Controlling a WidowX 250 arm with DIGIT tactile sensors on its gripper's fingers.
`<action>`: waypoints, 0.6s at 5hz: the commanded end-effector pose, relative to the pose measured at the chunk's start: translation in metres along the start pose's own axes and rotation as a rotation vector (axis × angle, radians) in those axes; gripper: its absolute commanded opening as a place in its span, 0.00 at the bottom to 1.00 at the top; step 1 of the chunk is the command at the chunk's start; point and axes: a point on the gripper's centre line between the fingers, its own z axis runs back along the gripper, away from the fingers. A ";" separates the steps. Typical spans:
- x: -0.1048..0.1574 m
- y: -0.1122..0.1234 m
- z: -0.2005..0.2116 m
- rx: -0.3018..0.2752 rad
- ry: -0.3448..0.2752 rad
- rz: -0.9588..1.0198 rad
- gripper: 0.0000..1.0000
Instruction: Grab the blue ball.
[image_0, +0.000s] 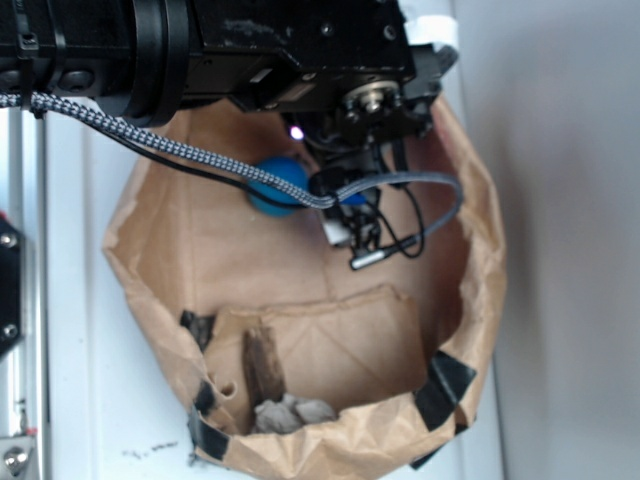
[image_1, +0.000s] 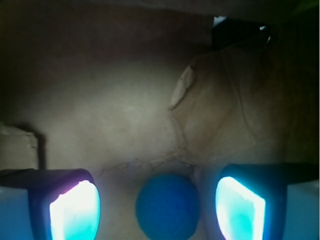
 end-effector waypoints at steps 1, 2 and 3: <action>0.000 0.004 -0.017 0.127 -0.081 -0.070 1.00; -0.004 0.005 -0.012 0.127 -0.086 -0.106 1.00; 0.000 0.009 -0.006 0.092 -0.099 -0.064 0.00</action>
